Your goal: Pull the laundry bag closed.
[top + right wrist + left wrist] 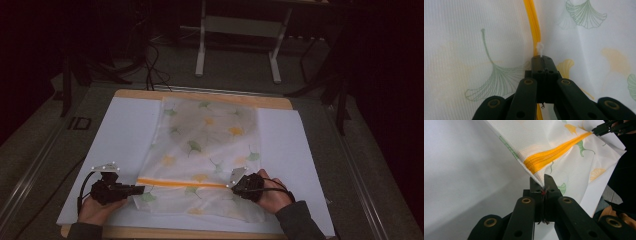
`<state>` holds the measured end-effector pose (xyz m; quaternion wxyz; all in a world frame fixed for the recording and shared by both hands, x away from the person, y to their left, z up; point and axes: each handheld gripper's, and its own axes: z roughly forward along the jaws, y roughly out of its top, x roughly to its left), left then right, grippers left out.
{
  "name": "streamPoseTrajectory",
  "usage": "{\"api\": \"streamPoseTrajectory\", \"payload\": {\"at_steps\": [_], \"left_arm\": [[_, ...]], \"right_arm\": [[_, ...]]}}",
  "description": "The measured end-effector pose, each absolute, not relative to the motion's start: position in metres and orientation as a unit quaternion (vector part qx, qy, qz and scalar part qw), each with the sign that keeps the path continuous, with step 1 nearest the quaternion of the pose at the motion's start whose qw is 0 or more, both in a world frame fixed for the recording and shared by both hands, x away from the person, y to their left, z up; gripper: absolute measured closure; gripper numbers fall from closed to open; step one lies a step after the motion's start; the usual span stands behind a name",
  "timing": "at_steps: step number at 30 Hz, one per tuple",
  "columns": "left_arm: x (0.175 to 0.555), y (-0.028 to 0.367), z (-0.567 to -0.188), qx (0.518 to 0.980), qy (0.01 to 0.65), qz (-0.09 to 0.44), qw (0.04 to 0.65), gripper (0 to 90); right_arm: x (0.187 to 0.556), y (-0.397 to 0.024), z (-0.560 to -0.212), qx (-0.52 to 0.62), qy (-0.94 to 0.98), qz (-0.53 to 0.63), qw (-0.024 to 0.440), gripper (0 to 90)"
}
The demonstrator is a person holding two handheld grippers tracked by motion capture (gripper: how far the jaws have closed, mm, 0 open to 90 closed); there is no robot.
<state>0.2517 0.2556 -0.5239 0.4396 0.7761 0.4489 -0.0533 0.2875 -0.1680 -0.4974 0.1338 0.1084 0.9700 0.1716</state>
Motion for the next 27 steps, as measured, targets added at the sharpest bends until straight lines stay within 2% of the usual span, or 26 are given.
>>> {"api": "streamPoseTrajectory", "payload": {"at_steps": [27], "left_arm": [[0.252,0.257,-0.524,0.775,0.451,-0.054,0.440,88.6]], "right_arm": [[0.284,-0.190,-0.500,0.126,0.970,0.160,0.132,90.0]]}}
